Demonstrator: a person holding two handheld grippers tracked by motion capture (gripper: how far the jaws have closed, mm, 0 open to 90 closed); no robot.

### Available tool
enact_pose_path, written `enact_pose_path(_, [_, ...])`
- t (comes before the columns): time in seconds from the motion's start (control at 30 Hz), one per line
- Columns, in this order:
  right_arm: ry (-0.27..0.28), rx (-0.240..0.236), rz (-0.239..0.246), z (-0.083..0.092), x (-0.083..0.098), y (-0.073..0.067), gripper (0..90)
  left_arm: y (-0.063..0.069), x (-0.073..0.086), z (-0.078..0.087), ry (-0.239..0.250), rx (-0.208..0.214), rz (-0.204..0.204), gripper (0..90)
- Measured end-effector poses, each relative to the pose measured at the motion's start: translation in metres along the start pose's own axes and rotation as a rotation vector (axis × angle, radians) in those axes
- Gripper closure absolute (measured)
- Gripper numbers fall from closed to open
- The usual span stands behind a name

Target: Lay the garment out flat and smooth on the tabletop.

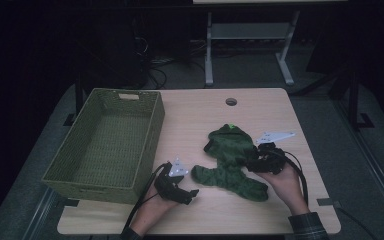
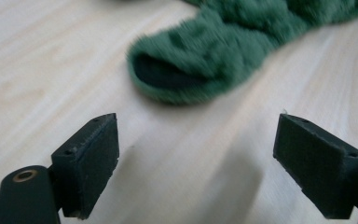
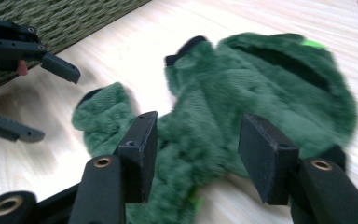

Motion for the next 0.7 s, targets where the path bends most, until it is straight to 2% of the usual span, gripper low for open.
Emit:
enact_pose_path(0.1, [-0.011,-0.011,0.025,-0.008,-0.002,-0.009,49.4,0.006,0.008,0.001,-0.009,-0.002,-0.016,12.8])
enact_pose_path(0.17, [-0.013,-0.020,0.033,-0.013,-0.004,-0.016,51.0,0.008,0.011,0.001,0.009,-0.014,-0.034,12.4])
enact_pose_path(0.27, [-0.016,-0.034,0.052,-0.020,-0.007,-0.026,54.6,0.009,0.013,0.002,0.048,-0.008,-0.027,12.3])
enact_pose_path(0.33, [-0.019,-0.051,0.065,-0.025,-0.009,-0.035,56.4,0.008,0.014,0.002,0.056,-0.004,-0.031,12.4])
enact_pose_path(0.47, [-0.028,-0.069,0.078,-0.035,-0.013,-0.047,57.7,0.008,0.015,0.003,0.052,-0.002,-0.044,12.4])
enact_pose_path(0.7, [-0.051,-0.085,0.127,-0.052,-0.018,-0.066,59.3,0.009,0.014,0.002,0.061,0.001,-0.029,12.4])
Point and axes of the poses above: each handheld gripper's, and its own axes: z roughly backward along the jaws, x roughly out of its underside, y roughly to its right, the point moved 9 cm from there along -z, roughly forward along the jaws, and after that the axes turned 9 degrees about -x, right-handed, at the moved point
